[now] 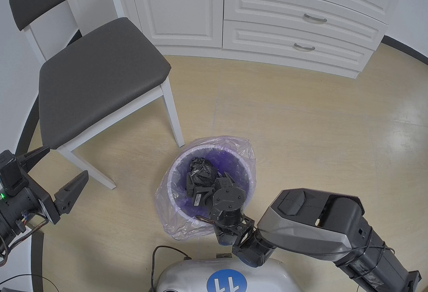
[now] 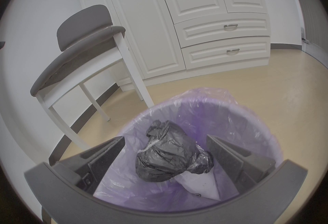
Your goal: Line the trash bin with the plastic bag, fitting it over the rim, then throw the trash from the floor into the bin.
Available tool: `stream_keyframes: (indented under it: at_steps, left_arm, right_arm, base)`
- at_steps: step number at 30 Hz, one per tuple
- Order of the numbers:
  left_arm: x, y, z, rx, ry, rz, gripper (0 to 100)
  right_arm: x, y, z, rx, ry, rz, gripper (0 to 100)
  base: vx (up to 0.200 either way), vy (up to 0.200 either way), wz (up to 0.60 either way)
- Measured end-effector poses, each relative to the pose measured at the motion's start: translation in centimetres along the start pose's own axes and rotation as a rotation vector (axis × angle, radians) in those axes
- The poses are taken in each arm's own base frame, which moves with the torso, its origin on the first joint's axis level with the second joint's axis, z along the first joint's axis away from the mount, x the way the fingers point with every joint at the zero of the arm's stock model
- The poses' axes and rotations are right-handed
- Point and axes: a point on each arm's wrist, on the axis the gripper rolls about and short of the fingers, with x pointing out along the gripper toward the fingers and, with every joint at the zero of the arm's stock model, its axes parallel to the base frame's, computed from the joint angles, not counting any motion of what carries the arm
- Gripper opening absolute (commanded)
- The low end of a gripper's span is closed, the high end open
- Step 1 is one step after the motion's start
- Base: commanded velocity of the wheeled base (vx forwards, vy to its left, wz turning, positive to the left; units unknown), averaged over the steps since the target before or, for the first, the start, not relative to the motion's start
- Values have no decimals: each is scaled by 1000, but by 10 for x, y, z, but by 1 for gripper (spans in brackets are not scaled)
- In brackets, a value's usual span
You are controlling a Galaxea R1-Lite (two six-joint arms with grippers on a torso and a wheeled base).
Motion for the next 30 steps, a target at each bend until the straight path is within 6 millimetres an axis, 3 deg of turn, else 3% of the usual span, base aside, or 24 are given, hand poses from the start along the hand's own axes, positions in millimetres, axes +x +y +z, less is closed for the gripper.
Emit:
stream_keyframes:
  at_steps: [5, 11, 19, 30]
  left_arm:
    - [0, 0, 0, 0, 0, 0, 100]
    - [0, 0, -1, 0, 2, -2, 100]
    - [0, -4, -3, 3, 13, -33, 100]
    - [7, -12, -13, 11, 65, -82, 100]
  right_arm:
    - [-8, -1, 21, -39, -8, 1, 100]
    - [-23, -6, 71, -124, -94, 25, 100]
    - [-47, -39, 116, -301, -109, 4, 100]
    - [-57, -87, 138, -458, -67, -102, 100]
  base:
    - [0, 0, 0]
    - [0, 0, 0]
    - [0, 0, 0]
    - [0, 0, 0]
